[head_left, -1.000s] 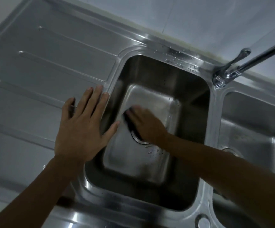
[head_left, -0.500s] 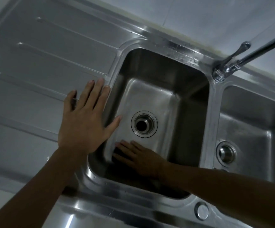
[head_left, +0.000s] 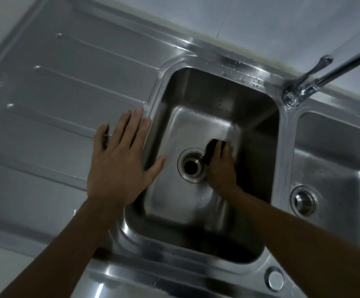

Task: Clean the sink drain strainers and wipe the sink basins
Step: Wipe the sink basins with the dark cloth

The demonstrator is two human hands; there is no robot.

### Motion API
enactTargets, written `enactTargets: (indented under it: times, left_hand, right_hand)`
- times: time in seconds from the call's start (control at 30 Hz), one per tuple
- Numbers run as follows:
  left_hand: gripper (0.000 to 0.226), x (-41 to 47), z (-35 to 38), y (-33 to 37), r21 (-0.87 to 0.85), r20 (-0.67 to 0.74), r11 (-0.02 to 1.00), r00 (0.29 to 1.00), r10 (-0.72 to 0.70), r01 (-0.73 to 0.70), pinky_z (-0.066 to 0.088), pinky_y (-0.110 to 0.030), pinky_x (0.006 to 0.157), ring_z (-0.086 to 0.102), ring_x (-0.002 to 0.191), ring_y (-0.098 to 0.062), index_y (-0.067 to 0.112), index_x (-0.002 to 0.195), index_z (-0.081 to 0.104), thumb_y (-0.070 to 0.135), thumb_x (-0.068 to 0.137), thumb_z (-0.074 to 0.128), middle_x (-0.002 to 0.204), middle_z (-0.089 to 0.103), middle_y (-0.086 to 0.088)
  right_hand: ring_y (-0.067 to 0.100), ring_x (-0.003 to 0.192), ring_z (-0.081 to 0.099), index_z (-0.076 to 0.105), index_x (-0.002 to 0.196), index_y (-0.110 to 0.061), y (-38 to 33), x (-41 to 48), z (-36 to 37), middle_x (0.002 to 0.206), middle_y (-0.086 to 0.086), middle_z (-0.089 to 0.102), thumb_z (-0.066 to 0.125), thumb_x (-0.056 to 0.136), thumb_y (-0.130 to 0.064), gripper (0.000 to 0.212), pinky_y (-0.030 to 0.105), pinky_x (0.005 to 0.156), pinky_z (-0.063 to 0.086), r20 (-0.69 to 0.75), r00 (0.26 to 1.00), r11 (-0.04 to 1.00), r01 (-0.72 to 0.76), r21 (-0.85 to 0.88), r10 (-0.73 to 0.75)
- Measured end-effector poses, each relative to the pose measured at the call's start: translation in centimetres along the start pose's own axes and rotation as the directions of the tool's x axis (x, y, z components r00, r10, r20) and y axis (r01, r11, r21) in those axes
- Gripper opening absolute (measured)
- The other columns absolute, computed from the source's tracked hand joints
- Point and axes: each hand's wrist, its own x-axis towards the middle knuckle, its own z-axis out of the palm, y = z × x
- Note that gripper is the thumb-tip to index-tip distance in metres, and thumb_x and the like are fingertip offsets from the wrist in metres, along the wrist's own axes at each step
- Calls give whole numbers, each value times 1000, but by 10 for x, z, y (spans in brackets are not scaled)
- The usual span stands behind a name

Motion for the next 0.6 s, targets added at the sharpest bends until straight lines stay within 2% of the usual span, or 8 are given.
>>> enactTargets:
  times: [0.1,0.17,0.23,0.33,0.37,0.43,0.53,0.6]
  left_hand:
    - [87,-1,3,-2,6,-17,1000,1000,-3,3,19,-56,126,13,162,-20,19,165,21,75,99,25,175,13,-3]
    - [86,1,6,-3,0,-32,1000,999,6,-6,19,-56,126,13,162,-20,20,165,22,75,99,26,175,14,-3]
    - [86,0,7,-3,-6,-41,1000,999,11,-11,19,-56,126,14,162,-20,20,165,25,75,99,26,175,15,-3]
    - [86,1,7,-3,2,-43,1000,999,11,-10,18,-56,127,13,162,-20,19,165,25,74,99,27,175,15,-3]
    - [85,1,7,-3,3,-45,1000,999,14,-13,18,-55,127,13,162,-19,19,165,25,73,99,28,175,15,-2]
    - [83,1,9,-4,-6,-74,1000,997,11,-12,19,-54,126,15,162,-19,18,164,28,71,99,29,175,16,-2]
    - [82,0,13,-4,-3,-100,1000,995,16,-17,20,-54,126,17,161,-18,19,164,28,70,100,28,175,17,-1]
    - [82,2,12,-4,4,-95,1000,995,14,-13,18,-53,126,16,161,-18,19,164,26,70,100,26,175,17,-1]
  right_hand:
    - [33,157,7,8,162,-8,-39,16,6,169,18,2,54,100,-12,77,48,124,27,-103,995,987,6,158,10]
    - [32,153,25,23,160,-7,-66,30,8,167,18,18,57,100,-13,69,47,118,38,-133,962,963,252,93,-239]
    - [36,139,49,45,149,-1,-79,39,9,155,25,42,72,91,-17,66,43,103,54,-114,778,784,600,-158,-618]
    - [30,124,64,65,134,-9,-65,69,-23,136,19,64,77,86,-26,52,38,99,57,53,556,428,694,-578,-830]
    - [27,125,65,67,132,-12,-55,84,-39,135,15,66,73,88,-27,46,37,102,55,95,511,319,659,-681,-854]
    - [24,129,61,67,133,-12,-34,109,-77,138,11,64,66,93,-24,42,36,106,51,161,524,184,545,-818,-836]
    - [33,155,20,28,156,2,-1,141,-106,166,18,24,33,108,-16,52,45,127,17,408,472,-139,506,-851,-781]
    - [35,157,4,17,159,-2,8,137,-127,169,16,7,32,108,-18,55,47,128,3,459,506,-178,507,-843,-731]
